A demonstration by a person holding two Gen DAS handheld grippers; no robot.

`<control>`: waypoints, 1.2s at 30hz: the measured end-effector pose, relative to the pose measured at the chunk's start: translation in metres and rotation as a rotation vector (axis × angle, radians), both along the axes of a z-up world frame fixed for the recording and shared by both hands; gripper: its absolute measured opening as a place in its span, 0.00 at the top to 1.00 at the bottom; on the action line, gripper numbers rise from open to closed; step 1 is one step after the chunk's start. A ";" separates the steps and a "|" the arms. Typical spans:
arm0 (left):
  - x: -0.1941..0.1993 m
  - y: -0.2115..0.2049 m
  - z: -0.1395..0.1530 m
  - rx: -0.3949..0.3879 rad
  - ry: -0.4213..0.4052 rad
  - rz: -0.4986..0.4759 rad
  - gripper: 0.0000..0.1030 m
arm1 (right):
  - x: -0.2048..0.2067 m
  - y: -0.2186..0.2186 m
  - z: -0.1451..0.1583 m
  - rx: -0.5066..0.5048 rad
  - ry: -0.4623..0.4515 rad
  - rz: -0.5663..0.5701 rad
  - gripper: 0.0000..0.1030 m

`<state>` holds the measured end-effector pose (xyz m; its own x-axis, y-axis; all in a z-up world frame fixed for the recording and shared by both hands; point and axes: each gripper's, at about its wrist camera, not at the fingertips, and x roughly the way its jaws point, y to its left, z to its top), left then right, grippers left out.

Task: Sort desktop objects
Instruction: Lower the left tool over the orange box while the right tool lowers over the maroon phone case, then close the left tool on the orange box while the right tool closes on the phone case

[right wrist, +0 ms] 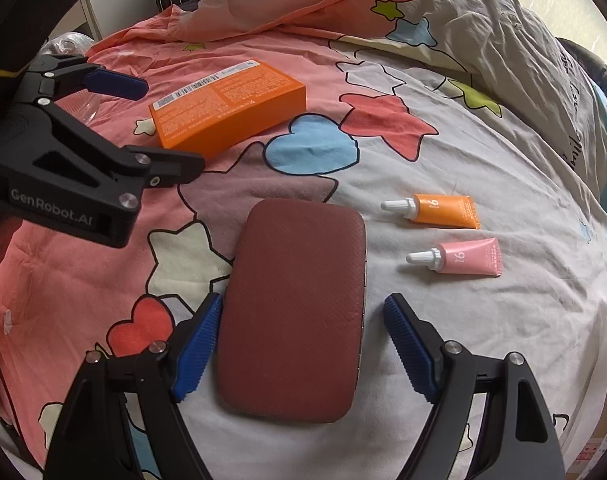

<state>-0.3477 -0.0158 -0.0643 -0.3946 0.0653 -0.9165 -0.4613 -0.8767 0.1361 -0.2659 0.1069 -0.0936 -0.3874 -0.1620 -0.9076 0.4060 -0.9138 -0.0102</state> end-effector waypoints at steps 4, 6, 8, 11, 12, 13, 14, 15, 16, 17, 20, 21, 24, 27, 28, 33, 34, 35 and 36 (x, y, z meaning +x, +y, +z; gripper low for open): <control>-0.009 -0.008 -0.004 0.009 -0.016 0.024 0.00 | 0.000 0.000 0.000 0.002 0.001 0.009 0.24; -0.013 -0.010 -0.008 0.021 -0.040 0.029 0.00 | 0.000 0.000 0.000 0.000 0.002 0.011 0.24; -0.015 -0.009 -0.010 0.025 -0.043 0.030 0.00 | -0.001 -0.003 0.000 -0.005 0.004 0.012 0.24; -0.016 -0.004 -0.010 0.023 -0.042 0.016 0.00 | -0.003 -0.008 0.000 -0.011 0.007 0.014 0.24; -0.017 -0.001 -0.009 0.018 -0.042 0.009 0.00 | -0.003 -0.009 0.000 -0.011 0.009 0.013 0.23; -0.018 0.001 -0.009 0.014 -0.043 0.002 0.00 | -0.001 -0.009 0.001 -0.011 0.010 0.013 0.23; -0.019 0.003 -0.008 0.021 -0.042 -0.005 0.00 | 0.002 -0.010 0.003 -0.011 0.012 0.014 0.23; -0.019 0.005 -0.007 0.032 -0.041 -0.011 0.00 | 0.004 -0.010 0.004 -0.012 0.013 0.014 0.23; -0.019 0.007 -0.007 0.043 -0.043 -0.017 0.00 | 0.007 -0.010 0.005 -0.012 0.013 0.014 0.23; -0.019 0.009 -0.008 0.044 -0.048 -0.026 0.00 | 0.005 -0.010 0.004 -0.012 0.013 0.014 0.23; -0.014 0.012 -0.009 0.022 -0.035 -0.042 0.00 | -0.007 -0.012 0.000 -0.009 0.013 0.014 0.23; -0.013 0.012 -0.007 0.024 -0.033 -0.047 0.04 | -0.011 -0.014 0.000 -0.008 0.015 0.015 0.23; -0.012 0.011 -0.005 0.036 -0.036 -0.050 0.21 | -0.009 -0.008 -0.001 -0.010 0.022 0.011 0.23; -0.011 0.012 -0.005 0.042 -0.041 -0.052 0.21 | -0.009 -0.002 -0.002 -0.013 0.020 0.013 0.23; -0.010 0.013 -0.005 0.038 -0.042 -0.053 0.21 | -0.009 0.000 -0.002 -0.015 0.022 0.013 0.23; 0.005 0.013 -0.002 0.037 -0.065 -0.068 0.21 | -0.009 0.005 -0.003 -0.024 0.035 0.015 0.22; 0.011 0.012 0.001 0.040 -0.066 -0.071 0.21 | -0.010 0.005 -0.004 -0.025 0.036 0.016 0.22; 0.017 0.012 0.003 0.044 -0.067 -0.073 0.21 | -0.010 0.005 -0.004 -0.026 0.038 0.016 0.22; 0.023 0.011 0.005 0.047 -0.067 -0.075 0.21 | -0.010 0.004 -0.004 -0.026 0.040 0.017 0.22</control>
